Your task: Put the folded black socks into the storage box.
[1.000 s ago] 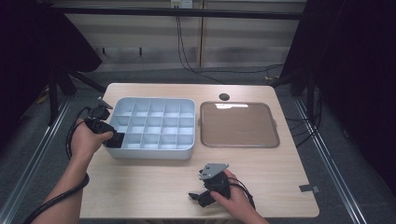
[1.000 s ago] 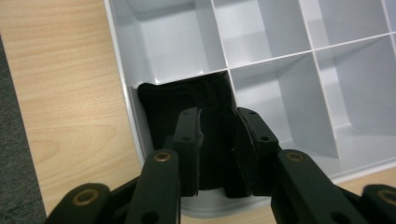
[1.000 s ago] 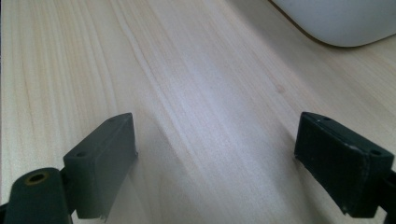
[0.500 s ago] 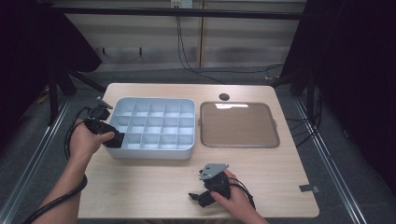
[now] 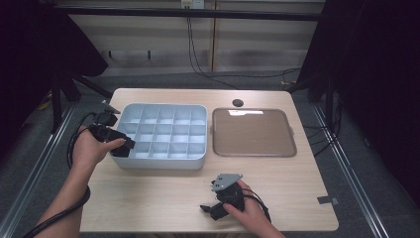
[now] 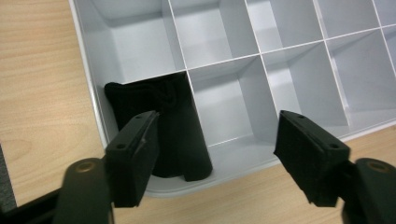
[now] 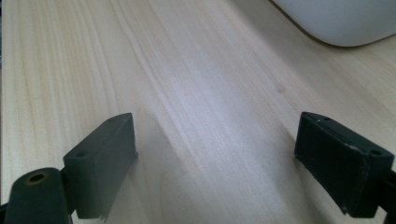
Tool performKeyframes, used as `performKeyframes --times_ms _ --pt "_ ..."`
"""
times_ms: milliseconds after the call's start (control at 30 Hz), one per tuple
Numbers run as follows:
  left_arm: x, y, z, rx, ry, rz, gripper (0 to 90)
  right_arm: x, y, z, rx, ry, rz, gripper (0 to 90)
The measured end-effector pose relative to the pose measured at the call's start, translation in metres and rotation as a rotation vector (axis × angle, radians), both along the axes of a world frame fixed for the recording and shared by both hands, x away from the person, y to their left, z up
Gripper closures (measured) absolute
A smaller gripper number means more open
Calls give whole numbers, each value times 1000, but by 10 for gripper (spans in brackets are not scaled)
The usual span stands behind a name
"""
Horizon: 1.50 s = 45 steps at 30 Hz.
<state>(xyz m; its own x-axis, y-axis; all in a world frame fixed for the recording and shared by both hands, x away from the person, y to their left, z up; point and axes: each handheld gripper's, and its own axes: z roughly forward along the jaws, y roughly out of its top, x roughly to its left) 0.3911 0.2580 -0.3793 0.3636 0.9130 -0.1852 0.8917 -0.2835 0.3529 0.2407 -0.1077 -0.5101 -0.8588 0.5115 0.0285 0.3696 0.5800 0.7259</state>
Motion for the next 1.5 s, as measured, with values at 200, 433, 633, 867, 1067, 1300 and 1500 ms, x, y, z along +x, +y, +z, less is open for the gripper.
performKeyframes --times_ms 200,433,633,867,1067,1300,1500 --pt "-3 2 0 -10 -2 -17 236 0 0 0 0 0 0 120" --pt "-7 1 1 -22 -4 -23 195 0 0 0 0 0 0 120" --pt "-11 -1 0 -40 -3 -33 186 0 0 0 0 0 0 120" --pt "-18 -3 0 -49 -1 -60 181 0 0 0 1 3 0 118" --pt "-25 -4 3 -64 0 -81 181 1 1 0 1 6 1 116" --pt "-32 -9 2 -76 -16 -109 181 1 1 0 1 5 2 116" --pt "-37 -10 -3 -95 -9 -131 182 1 1 0 0 4 4 116"
